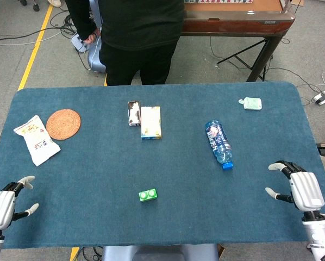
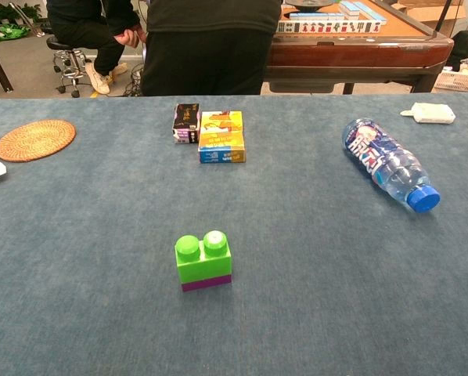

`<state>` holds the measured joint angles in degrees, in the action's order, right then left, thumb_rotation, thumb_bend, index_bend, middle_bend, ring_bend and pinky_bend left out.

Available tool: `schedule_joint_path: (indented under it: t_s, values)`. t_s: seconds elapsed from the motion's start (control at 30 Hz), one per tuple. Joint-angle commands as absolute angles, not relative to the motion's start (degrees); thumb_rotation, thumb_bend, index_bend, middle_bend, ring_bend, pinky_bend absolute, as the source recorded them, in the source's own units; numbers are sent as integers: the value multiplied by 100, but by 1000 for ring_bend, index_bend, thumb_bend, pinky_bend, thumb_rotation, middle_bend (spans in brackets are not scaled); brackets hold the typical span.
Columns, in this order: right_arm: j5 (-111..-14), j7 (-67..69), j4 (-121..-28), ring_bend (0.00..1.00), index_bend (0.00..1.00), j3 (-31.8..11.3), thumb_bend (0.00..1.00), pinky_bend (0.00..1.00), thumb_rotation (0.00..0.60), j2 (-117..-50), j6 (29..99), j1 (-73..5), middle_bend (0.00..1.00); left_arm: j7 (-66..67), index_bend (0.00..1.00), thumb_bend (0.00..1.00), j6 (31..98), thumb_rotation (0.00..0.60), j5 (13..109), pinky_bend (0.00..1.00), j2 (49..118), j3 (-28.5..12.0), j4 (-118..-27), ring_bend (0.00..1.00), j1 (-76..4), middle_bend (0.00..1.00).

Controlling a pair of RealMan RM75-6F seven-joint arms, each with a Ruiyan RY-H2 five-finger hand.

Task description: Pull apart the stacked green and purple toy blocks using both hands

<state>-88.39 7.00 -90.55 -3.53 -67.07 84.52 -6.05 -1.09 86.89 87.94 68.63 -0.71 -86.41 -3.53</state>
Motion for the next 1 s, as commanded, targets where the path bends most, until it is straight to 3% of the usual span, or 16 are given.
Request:
schedule_joint_path:
  t_s: [0.03, 0.23, 0.33, 0.4, 0.57, 0.83, 1.0]
  values:
    - [-8819, 686, -9056, 348, 394, -344, 87, 479, 600, -6731, 8434, -602, 374, -147, 339, 110, 8709, 600, 8746, 660, 6875, -88, -8603, 399, -325, 422]
    - [-8933, 742, -9099, 395, 394, -392, 87, 533, 600, -6802, 8354, -748, 405, -95, 340, 110, 8709, 600, 8788, 660, 6889, -59, -8605, 405, -319, 430]
    - [-8995, 745, -9156, 533, 394, -424, 87, 701, 600, -6801, 8345, -809, 491, -82, 340, 110, 8720, 600, 8794, 660, 6905, -59, -8607, 407, -315, 433]
    - [-9121, 706, -9345, 678, 396, -464, 87, 836, 600, -6744, 8264, -947, 599, -89, 342, 114, 8717, 600, 8800, 660, 6924, -51, -8604, 411, -312, 437]
    - [-9492, 109, -10396, 830, 398, -575, 88, 955, 600, -6432, 7435, -1656, 750, -22, 344, 119, 8636, 600, 8814, 660, 6899, 2, -8542, 414, -320, 439]
    - [-9213, -429, -11219, 991, 398, -793, 18, 1000, 600, -6436, 6261, -2497, 927, -33, 344, 120, 8664, 600, 8863, 660, 6878, 28, -8560, 414, -303, 439]
    - [-8830, -897, -11417, 1000, 398, -889, 0, 1000, 600, -6736, 5780, -2881, 986, -21, 344, 119, 8635, 600, 8862, 660, 6875, 29, -8566, 414, -315, 439]
